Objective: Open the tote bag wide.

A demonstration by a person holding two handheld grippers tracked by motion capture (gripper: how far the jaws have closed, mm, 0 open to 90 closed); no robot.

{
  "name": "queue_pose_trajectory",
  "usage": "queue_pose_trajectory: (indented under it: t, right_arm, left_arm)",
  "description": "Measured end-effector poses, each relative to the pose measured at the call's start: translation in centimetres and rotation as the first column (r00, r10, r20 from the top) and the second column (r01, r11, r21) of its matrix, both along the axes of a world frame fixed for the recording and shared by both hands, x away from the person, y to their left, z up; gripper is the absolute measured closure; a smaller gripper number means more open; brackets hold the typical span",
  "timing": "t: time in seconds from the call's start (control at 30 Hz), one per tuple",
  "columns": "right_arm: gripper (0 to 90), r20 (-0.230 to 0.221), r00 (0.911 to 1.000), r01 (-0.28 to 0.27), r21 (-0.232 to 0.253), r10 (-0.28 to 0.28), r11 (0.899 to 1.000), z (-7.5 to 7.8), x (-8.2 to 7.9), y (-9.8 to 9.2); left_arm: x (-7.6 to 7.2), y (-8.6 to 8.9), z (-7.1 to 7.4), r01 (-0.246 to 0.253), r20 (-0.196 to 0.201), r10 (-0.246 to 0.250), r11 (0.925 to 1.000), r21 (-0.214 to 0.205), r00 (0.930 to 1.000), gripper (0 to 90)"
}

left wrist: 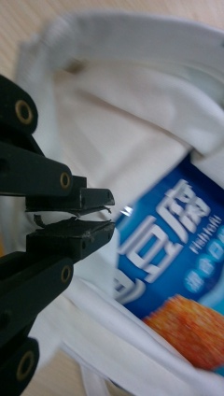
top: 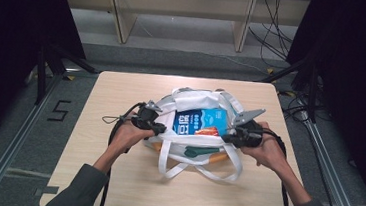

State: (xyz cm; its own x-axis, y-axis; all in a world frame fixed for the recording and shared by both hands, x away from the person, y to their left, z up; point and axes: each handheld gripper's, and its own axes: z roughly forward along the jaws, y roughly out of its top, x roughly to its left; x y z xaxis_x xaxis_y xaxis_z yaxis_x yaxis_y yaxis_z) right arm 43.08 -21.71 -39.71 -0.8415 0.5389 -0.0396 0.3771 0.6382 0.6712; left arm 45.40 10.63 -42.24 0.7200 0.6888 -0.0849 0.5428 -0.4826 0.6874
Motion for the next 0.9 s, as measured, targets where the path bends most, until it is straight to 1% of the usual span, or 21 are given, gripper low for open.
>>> queue_pose_trajectory:
  t: [0.03,0.07,0.1,0.13,0.23,0.27,0.33,0.37,0.4,0.43,0.47,0.5,0.53,0.57,0.67,0.7,0.73,0.8,0.83,0.87,0.9]
  right_arm:
    - [90.0,0.034,0.9993,0.013,0.014,-0.013,1.000,0.3,0.6,0.4]
    - [90.0,0.026,0.9995,0.017,0.012,-0.018,1.000,0.5,1.2,0.8]
    - [90.0,0.044,0.9988,0.018,0.007,-0.018,1.000,0.4,2.0,1.3]
    - [90.0,0.034,0.9991,0.025,-0.008,-0.025,1.000,0.2,2.6,1.8]
    - [90.0,-0.012,0.9993,0.034,-0.025,-0.034,0.999,-0.8,4.1,3.2]
    - [90.0,-0.004,0.9996,0.029,-0.042,-0.029,0.999,-1.2,4.6,3.5]
    - [90.0,-0.032,0.9990,0.032,-0.043,-0.033,0.999,-1.7,5.1,3.6]
    - [90.0,-0.028,0.9989,0.037,-0.018,-0.038,0.999,-1.8,5.2,3.5]
    - [90.0,-0.022,0.9981,0.057,-0.017,-0.058,0.998,-1.7,5.2,3.5]
    - [90.0,-0.007,0.9981,0.061,-0.030,-0.062,0.998,-1.4,5.2,3.3]
    - [90.0,-0.018,0.9972,0.072,-0.024,-0.072,0.997,-1.1,5.0,3.1]
    - [90.0,-0.006,0.9967,0.081,-0.019,-0.081,0.997,-0.9,5.0,2.9]
    - [90.0,0.014,0.9977,0.067,-0.018,-0.067,0.998,-0.8,5.0,2.5]
    - [90.0,0.008,0.9974,0.072,-0.013,-0.072,0.997,-0.5,4.8,2.2]
    - [90.0,0.022,0.9976,0.066,-0.025,-0.066,0.997,-0.2,4.2,1.5]
    - [90.0,0.018,0.9981,0.059,-0.026,-0.059,0.998,-0.2,3.8,1.2]
    - [90.0,0.020,0.9982,0.058,-0.028,-0.057,0.998,-0.3,3.4,0.9]
    - [90.0,-0.002,0.9975,0.070,-0.041,-0.070,0.997,-0.7,2.5,0.5]
    - [90.0,0.003,0.9977,0.067,-0.054,-0.067,0.996,-1.0,2.1,0.2]
    - [90.0,-0.015,0.9974,0.069,-0.062,-0.070,0.996,-1.4,1.7,-0.1]
    - [90.0,-0.035,0.9973,0.062,-0.087,-0.065,0.994,-1.6,1.2,-0.6]
  left_arm:
    - [0.1,-0.6,0.0,0.010,-0.005,-0.010,0.9999,0.003,0.9999,81.6]
    - [0.1,-1.2,-0.2,0.022,-0.009,-0.022,0.9998,0.000,0.9997,81.2]
    - [-0.1,-1.7,-0.4,0.038,-0.018,-0.038,0.9991,0.015,0.9991,79.5]
    - [-0.4,-2.1,-0.7,0.055,-0.006,-0.054,0.9972,0.052,0.9985,78.7]
    - [-2.1,-1.5,-1.6,0.088,-0.026,-0.086,0.9924,0.086,0.9960,79.3]
    - [-2.8,-1.0,-1.9,0.100,-0.032,-0.096,0.9884,0.115,0.9948,80.5]
    - [-4.1,-0.1,-2.9,0.085,-0.023,-0.084,0.9939,0.070,0.9962,81.9]
    - [-4.3,0.2,-3.1,0.084,-0.028,-0.083,0.9939,0.071,0.9962,82.4]
    - [-4.5,0.1,-3.1,0.068,-0.024,-0.067,0.9956,0.064,0.9975,82.5]
    - [-4.6,0.0,-2.9,0.077,-0.022,-0.075,0.9942,0.075,0.9969,82.5]
    - [-4.5,-0.2,-2.4,0.085,-0.012,-0.084,0.9933,0.079,0.9964,82.3]
    - [-4.2,-0.3,-1.8,0.088,0.004,-0.088,0.9933,0.076,0.9961,81.3]
    - [-3.8,-0.4,-1.2,0.078,0.020,-0.079,0.9959,0.046,0.9966,80.8]
    - [-3.2,-0.3,-0.6,0.066,0.031,-0.066,0.9976,0.019,0.9973,79.8]
    - [-0.6,0.2,0.9,-0.014,0.089,0.016,0.9996,-0.024,0.9959,77.6]
    - [0.4,0.5,1.1,-0.050,0.074,0.053,0.9978,-0.044,0.9958,77.3]
    - [1.5,1.0,1.2,-0.080,0.058,0.082,0.9960,-0.040,0.9949,77.1]
    - [3.5,2.0,1.0,-0.152,0.062,0.154,0.9875,-0.044,0.9861,78.0]
    - [4.3,2.6,0.7,-0.162,0.053,0.164,0.9861,-0.036,0.9851,78.4]
    - [5.0,3.2,0.0,-0.179,0.056,0.180,0.9836,-0.024,0.9821,79.5]
    - [5.7,3.8,-1.1,-0.226,0.038,0.226,0.9742,-0.011,0.9734,82.4]
